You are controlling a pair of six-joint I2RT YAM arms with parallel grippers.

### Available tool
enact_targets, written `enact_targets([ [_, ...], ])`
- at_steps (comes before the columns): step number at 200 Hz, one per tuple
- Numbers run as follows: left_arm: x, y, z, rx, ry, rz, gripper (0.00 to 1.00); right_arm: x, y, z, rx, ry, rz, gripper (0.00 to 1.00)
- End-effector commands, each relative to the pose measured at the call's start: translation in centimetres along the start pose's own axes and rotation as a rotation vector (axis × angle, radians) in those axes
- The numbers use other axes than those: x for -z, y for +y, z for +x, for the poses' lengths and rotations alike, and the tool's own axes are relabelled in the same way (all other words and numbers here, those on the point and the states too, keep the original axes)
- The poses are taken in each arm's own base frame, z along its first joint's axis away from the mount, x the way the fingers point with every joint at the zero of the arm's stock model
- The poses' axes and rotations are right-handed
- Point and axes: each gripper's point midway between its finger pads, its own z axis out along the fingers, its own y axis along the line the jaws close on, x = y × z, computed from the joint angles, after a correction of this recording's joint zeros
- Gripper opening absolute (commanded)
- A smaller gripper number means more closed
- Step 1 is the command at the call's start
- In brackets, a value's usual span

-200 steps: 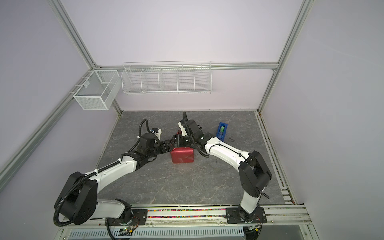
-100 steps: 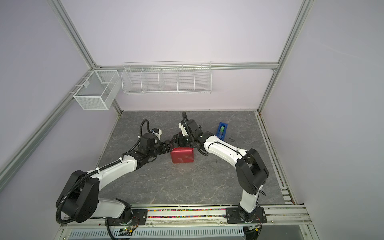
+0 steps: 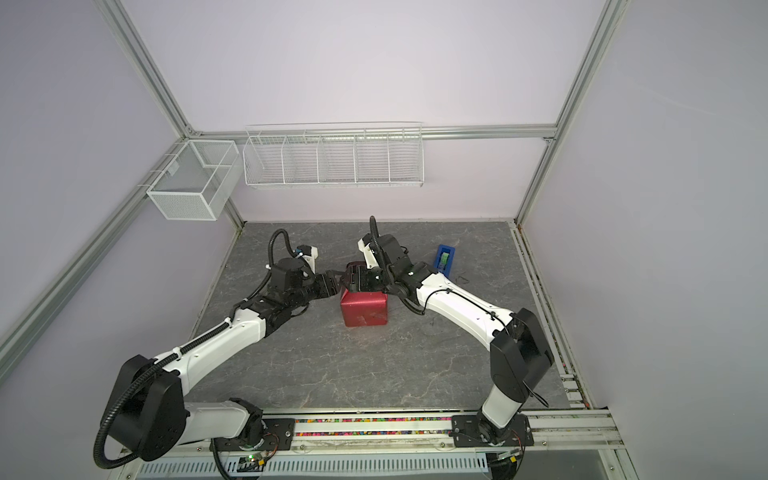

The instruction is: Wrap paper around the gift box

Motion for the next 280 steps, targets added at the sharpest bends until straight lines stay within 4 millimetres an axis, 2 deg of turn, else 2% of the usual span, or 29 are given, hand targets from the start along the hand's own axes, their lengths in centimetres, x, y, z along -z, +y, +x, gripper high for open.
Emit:
enact_targets([
  [1,0.9,1.3,-0.5,-0.017,-0.011,-0.07,0.72,-1.3,0.8,0.1,-0.059,0.032,-0.05,0.75],
  [29,1.3,2.3,-0.2,-0.006,-0.012,-0.09,0.72,-2.3,0.6,0.4,-0.094,0.068,-0.047,0.74],
  [51,1.2,2.7,0.4,0.001,0.0,-0.085,0.72,-2.6,0.4,0.6,-0.118,0.097,-0.028,0.68],
  [71,1.0,2.6,0.7,0.004,0.012,-0.075,0.72,-2.6,0.3,0.6,-0.122,0.097,-0.021,0.62],
  [107,0.2,2.5,1.5,0.005,0.047,-0.055,0.69,-2.0,0.9,0.0,-0.115,0.079,-0.024,0.61],
  [148,-1.1,1.4,2.3,0.022,0.094,0.02,0.66,-2.4,1.0,0.1,-0.128,0.116,-0.008,0.61],
  [196,-1.9,-0.6,2.9,0.029,0.149,0.138,0.65,-2.6,0.4,0.4,-0.131,0.13,0.033,0.54],
  [238,-2.1,-0.6,3.1,0.033,0.157,0.143,0.65,-1.9,-0.9,0.8,-0.119,0.136,0.109,0.42],
  [280,-2.1,-0.5,3.1,0.032,0.157,0.141,0.65,-2.0,-1.0,1.0,-0.119,0.143,0.114,0.29],
])
